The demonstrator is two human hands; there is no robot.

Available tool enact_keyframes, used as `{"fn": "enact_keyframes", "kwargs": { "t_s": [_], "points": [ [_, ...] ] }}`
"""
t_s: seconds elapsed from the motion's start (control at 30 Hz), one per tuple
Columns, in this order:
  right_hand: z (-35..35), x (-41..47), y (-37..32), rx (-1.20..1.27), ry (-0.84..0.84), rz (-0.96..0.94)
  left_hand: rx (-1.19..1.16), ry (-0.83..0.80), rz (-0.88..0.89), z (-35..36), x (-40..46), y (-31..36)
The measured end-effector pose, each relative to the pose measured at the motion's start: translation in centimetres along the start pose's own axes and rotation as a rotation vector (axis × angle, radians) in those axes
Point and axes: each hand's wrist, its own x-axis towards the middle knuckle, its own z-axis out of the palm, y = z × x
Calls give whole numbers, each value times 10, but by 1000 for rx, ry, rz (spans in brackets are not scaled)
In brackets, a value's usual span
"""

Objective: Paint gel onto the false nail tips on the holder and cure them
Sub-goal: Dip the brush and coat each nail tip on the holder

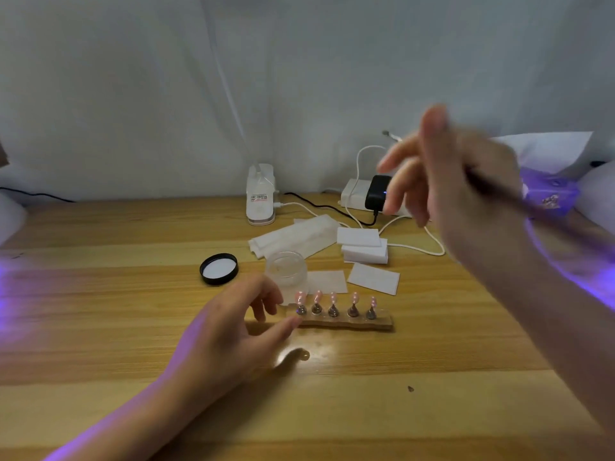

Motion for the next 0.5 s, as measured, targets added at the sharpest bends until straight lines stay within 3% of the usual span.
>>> {"fn": "enact_keyframes", "kwargs": {
  "t_s": [0.1,0.3,0.4,0.5],
  "points": [
    [-10,-24,30,-218,-144,13,-27,-17,-20,1,0,-4],
    [-21,-60,73,-412,-441,125,-59,-51,-70,3,-3,-9],
    [-20,-66,82,-473,-578,157,-42,-83,-98,5,-3,-10],
    [-17,-67,83,-451,-608,136,-6,-117,-90,5,-4,-13]
  ]
}}
